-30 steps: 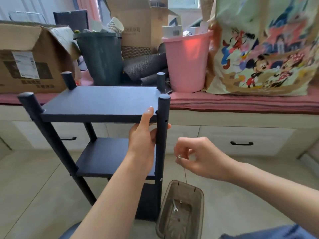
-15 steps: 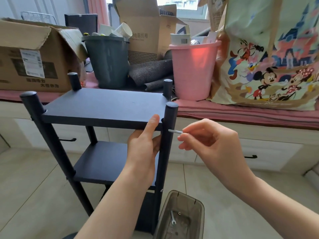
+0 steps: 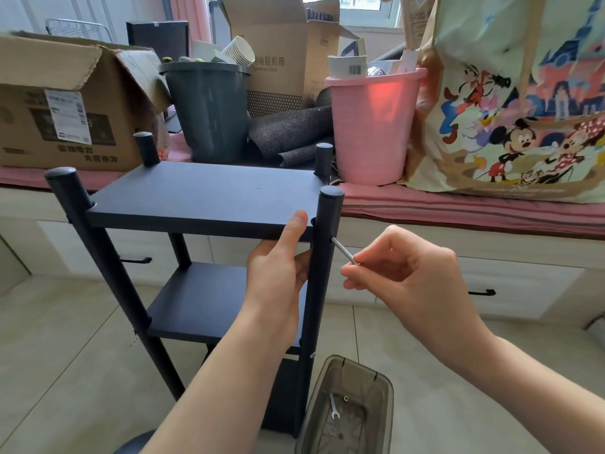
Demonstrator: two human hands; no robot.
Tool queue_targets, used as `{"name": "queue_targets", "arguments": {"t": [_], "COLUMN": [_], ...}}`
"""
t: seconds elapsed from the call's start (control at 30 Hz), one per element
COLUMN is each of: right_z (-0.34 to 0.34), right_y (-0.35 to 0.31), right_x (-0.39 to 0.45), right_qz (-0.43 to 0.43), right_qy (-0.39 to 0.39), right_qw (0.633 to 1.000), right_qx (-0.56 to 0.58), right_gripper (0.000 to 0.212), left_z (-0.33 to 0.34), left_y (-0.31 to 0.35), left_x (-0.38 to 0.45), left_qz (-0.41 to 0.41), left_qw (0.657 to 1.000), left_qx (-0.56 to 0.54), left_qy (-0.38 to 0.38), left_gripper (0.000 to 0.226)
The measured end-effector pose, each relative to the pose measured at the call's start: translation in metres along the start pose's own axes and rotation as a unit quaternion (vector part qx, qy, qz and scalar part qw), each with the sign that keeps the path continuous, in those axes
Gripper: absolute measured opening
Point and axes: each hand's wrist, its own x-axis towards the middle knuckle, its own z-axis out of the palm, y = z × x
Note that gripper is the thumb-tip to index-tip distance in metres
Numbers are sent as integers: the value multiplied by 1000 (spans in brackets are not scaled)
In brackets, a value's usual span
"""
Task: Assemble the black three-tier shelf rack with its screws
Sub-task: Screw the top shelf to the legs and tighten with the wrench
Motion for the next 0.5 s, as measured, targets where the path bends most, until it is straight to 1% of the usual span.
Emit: {"name": "queue_targets", "arguments": {"t": [0.07, 0.2, 0.37, 0.5], "right_z": [1, 3, 2, 3], "right_y": [0, 0, 1, -1], "right_x": [-1, -1, 0, 1], "right_qz": [-7, -6, 5, -1], "right_qy": [-2, -7, -2, 5], "right_qw": [1000, 1000, 1000, 1000], "right_qx": [-7, -5, 3, -3], "right_gripper": [18, 20, 20, 19], "left_z": [0, 0, 2, 4], "left_y": [1, -1, 1, 1], "left_x": [0, 0, -2, -4], "left_qz": [0, -5, -10, -6], "left_qw": [1000, 1000, 1000, 1000], "left_qx": [0, -4, -3, -4], "left_qy": [3, 5, 6, 10], "left_gripper": [42, 26, 19, 18]}}
